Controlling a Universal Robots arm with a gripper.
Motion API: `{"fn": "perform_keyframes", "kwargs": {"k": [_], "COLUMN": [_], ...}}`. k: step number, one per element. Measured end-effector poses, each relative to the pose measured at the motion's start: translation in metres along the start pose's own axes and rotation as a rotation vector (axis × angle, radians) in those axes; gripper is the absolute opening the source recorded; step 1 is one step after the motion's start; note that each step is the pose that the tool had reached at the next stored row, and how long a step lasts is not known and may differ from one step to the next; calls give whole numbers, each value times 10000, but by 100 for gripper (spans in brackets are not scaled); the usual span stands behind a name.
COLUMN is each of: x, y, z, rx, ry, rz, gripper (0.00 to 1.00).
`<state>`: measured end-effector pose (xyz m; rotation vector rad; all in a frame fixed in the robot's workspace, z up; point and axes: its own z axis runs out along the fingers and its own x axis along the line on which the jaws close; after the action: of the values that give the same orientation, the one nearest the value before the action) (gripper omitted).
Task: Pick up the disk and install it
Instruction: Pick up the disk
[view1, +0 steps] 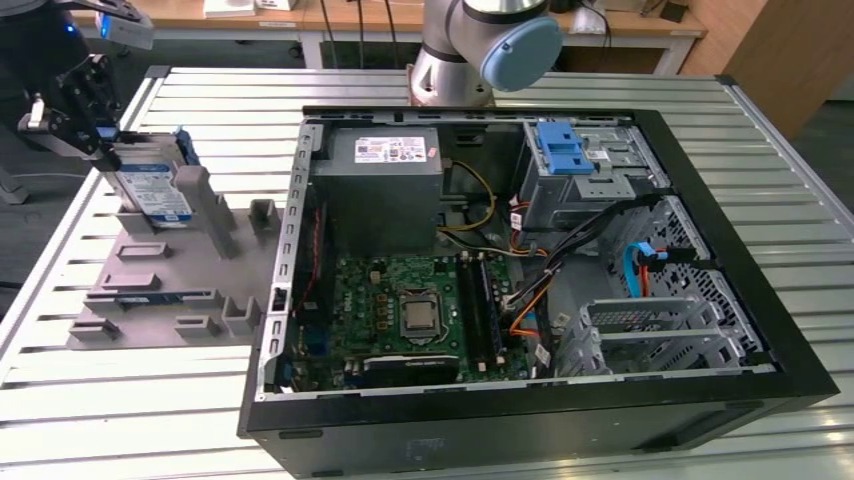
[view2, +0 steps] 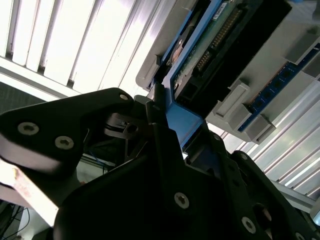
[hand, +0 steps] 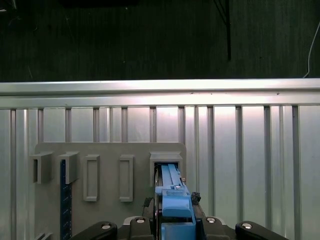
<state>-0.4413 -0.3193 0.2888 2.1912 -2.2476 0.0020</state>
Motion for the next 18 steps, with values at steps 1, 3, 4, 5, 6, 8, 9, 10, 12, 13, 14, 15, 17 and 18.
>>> {"fn": "perform_keyframes", "kwargs": {"k": [1, 3, 4, 5, 6, 8, 9, 10, 12, 13, 14, 15, 17, 18], "x": [0, 0, 0, 0, 0, 0, 0, 0, 0, -1, -1, -1, -1, -1], "y": [0, 0, 0, 0, 0, 0, 0, 0, -1, -6, -8, -14, -19, -19], "z": [0, -1, -1, -2, -2, -3, -3, -3, -3, 0, 7, 15, 23, 22], "rx": [0, 0, 0, 0, 0, 0, -1, -1, -1, -2, -2, -2, 0, -1], "ry": [0, 0, 0, 0, 0, 0, -1, 0, 1, 1, 1, 2, 0, 1], "rz": [0, 0, 0, 0, 0, 0, 0, 0, 0, 1, 1, 3, 5, 5], "gripper": [37, 37, 37, 37, 37, 37, 38, 38, 44, 44, 44, 44, 44, 44]}}
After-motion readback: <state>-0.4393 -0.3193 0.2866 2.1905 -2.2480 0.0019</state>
